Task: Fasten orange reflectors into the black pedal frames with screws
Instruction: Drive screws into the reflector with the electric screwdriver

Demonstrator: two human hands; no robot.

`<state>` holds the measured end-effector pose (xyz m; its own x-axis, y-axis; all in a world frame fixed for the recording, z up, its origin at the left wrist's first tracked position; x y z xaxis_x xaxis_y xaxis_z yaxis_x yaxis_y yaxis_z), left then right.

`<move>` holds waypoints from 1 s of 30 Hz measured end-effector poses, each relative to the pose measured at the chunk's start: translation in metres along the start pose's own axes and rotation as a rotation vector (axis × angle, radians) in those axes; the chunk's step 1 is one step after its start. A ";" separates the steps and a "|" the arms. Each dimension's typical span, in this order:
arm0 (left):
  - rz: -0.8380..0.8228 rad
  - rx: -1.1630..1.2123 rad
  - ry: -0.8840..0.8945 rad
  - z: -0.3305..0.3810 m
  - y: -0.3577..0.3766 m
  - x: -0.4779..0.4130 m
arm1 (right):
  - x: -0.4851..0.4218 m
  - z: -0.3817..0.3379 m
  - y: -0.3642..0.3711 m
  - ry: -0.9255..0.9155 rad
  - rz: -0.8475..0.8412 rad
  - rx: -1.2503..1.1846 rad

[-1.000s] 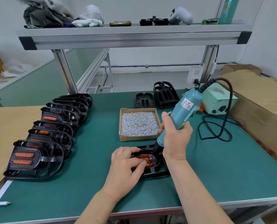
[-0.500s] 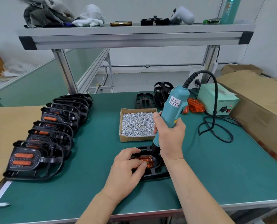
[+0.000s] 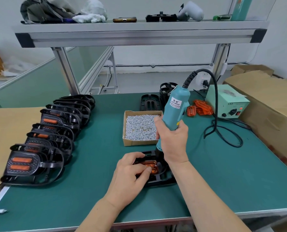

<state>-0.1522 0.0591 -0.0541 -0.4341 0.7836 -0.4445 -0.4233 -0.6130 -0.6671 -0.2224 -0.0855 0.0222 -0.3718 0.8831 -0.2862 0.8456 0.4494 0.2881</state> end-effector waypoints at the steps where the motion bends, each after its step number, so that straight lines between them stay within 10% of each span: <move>1: -0.001 0.004 -0.001 0.001 0.000 0.000 | 0.000 -0.001 0.001 0.004 -0.004 0.002; 12: -0.013 0.008 -0.009 -0.001 -0.001 0.000 | -0.001 -0.015 -0.009 0.005 -0.052 -0.156; 30: -0.006 0.013 -0.010 0.002 -0.004 0.003 | -0.033 0.071 -0.095 0.516 0.443 -0.628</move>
<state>-0.1533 0.0635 -0.0516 -0.4397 0.7864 -0.4340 -0.4361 -0.6093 -0.6622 -0.2637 -0.1666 -0.0604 -0.3167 0.8745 0.3673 0.6442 -0.0859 0.7600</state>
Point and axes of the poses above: each hand's wrist, its own x-axis away from the middle knuckle, its own y-axis out of the palm, z = x × y, the point moved 7 cm from there along -x, towards the middle knuckle, and after that the axes turned 4 degrees about y, right-handed, at the moved point
